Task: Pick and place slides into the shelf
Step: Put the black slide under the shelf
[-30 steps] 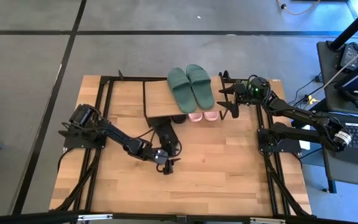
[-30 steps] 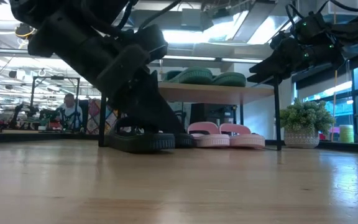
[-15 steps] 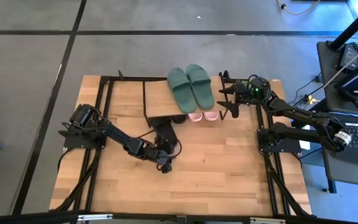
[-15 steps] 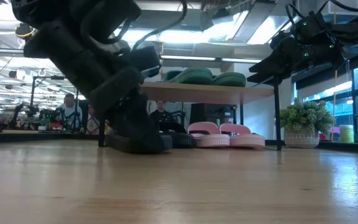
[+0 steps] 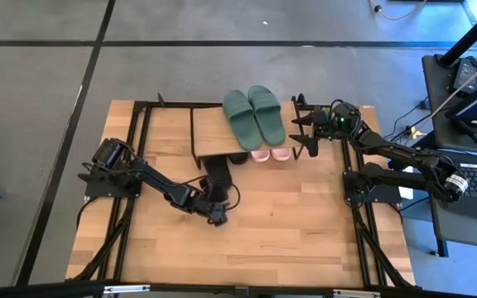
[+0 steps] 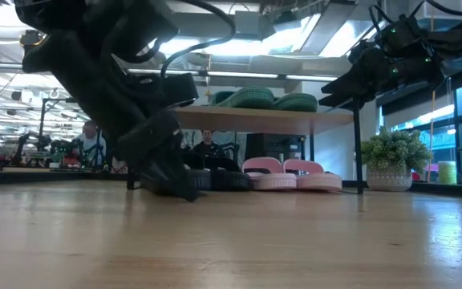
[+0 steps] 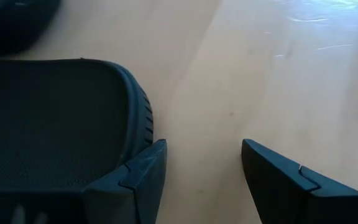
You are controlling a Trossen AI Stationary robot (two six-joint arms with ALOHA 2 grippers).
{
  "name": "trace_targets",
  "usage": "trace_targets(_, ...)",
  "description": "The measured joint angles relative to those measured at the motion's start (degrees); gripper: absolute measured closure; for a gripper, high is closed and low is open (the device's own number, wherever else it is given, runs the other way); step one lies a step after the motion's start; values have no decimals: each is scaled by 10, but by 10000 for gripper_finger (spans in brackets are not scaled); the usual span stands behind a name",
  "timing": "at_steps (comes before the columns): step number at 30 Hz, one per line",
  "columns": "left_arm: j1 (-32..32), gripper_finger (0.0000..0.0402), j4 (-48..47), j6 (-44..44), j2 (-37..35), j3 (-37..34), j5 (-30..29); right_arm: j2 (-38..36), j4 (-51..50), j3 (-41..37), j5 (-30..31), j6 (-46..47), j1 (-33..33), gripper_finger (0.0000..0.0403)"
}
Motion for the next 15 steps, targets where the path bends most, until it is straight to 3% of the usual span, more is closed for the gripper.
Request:
trace_targets(7,3,204,-26,0,0,-1,-53,-3,27,-2,0,14,0,83)
trace_targets(15,33,204,-44,-8,0,-1,-61,-26,23,-3,0,24,0,83)
